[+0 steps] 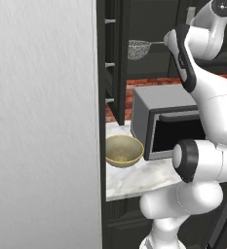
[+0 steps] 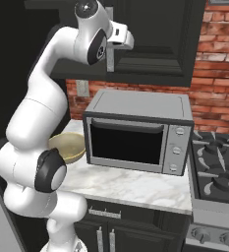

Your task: Open the cabinet and setup a tea strainer by placing it in the bowl upright.

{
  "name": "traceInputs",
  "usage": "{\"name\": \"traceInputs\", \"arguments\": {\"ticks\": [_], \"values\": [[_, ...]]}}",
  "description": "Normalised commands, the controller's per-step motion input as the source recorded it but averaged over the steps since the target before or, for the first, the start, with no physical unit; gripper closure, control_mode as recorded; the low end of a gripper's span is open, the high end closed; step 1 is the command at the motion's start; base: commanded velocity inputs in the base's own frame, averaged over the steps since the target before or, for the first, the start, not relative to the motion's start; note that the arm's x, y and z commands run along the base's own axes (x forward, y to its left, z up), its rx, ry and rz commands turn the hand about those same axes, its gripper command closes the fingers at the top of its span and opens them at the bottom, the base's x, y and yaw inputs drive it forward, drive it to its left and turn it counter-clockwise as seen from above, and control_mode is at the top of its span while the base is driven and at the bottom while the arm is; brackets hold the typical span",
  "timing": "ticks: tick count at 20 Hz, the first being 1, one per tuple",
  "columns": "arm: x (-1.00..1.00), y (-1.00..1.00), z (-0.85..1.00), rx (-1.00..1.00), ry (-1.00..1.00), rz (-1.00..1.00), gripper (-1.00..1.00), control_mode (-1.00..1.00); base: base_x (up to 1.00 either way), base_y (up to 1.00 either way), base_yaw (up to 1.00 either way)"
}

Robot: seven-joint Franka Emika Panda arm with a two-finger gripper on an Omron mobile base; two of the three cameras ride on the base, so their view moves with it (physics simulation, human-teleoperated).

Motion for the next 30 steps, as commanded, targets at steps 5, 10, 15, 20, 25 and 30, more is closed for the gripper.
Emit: {"name": "traceInputs", "arguments": {"ticks": [5, 10, 15, 20, 25, 30], "values": [[0.11, 0.0, 0.0, 0.0, -0.02, 0.01, 1.0, -1.0, 0.0, 0.0, 0.0], [0.0, -0.11, 0.03, 0.0, -0.04, 0.01, 1.0, -1.0, 0.0, 0.0, 0.0], [-0.36, -0.13, 0.22, 0.0, -0.02, 0.01, 1.0, -1.0, 0.0, 0.0, 0.0], [-0.84, -0.4, 0.15, 0.08, -0.02, 0.0, 1.0, -1.0, 0.0, 0.0, 0.0], [-0.88, -0.6, 0.29, 0.18, -0.01, 0.0, 1.0, -1.0, 0.0, 0.0, 0.0], [-0.85, -0.73, 0.13, 0.16, 0.0, 0.0, 1.0, -1.0, 0.0, 0.0, 0.0]]}}
